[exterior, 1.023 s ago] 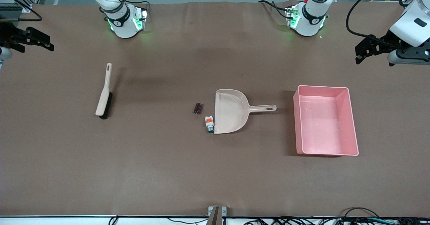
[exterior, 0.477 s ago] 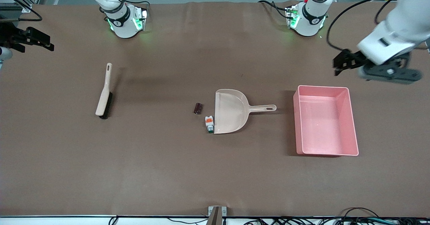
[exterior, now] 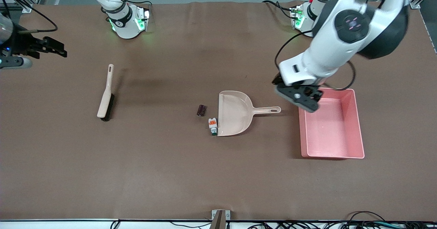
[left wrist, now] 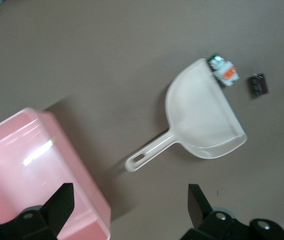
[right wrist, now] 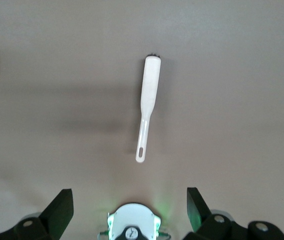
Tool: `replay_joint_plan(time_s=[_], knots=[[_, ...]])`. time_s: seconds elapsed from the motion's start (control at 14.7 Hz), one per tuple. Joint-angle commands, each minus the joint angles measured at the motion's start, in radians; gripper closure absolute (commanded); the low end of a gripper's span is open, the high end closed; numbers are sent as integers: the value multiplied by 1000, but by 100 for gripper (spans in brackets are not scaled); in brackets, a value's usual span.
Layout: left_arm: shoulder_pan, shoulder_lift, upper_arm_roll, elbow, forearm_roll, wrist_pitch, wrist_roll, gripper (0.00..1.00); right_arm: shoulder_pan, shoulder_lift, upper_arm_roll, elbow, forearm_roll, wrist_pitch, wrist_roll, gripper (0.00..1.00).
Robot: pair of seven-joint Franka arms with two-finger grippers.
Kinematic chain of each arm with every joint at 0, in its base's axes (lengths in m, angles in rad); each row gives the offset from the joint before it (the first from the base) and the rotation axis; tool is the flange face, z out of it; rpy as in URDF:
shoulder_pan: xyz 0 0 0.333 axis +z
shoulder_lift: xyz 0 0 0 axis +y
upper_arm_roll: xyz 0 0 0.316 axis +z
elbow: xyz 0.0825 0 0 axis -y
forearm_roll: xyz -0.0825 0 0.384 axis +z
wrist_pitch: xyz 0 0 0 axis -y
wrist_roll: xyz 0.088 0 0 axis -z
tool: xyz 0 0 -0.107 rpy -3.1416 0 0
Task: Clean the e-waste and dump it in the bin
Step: 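Reach the left gripper to the dustpan handle while the right gripper reaches the brush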
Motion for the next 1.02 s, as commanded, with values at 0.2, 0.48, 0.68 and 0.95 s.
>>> replay_joint_plan(time_s=[0.2,0.48,0.68,0.95], knots=[[4,86,-88,-124,23,237,235,3,-29,-110,-13,-415,5,299,5,0],[21,113,-90,-233,23,362,512,9,-34,-175,-13,-642,5,512,5,0],[32,156,-88,-267,23,410,621,15,-32,-181,-13,-808,5,733,5,0],[50,227,-81,-278,24,511,752,17,-28,-154,-13,-900,5,893,5,0]])
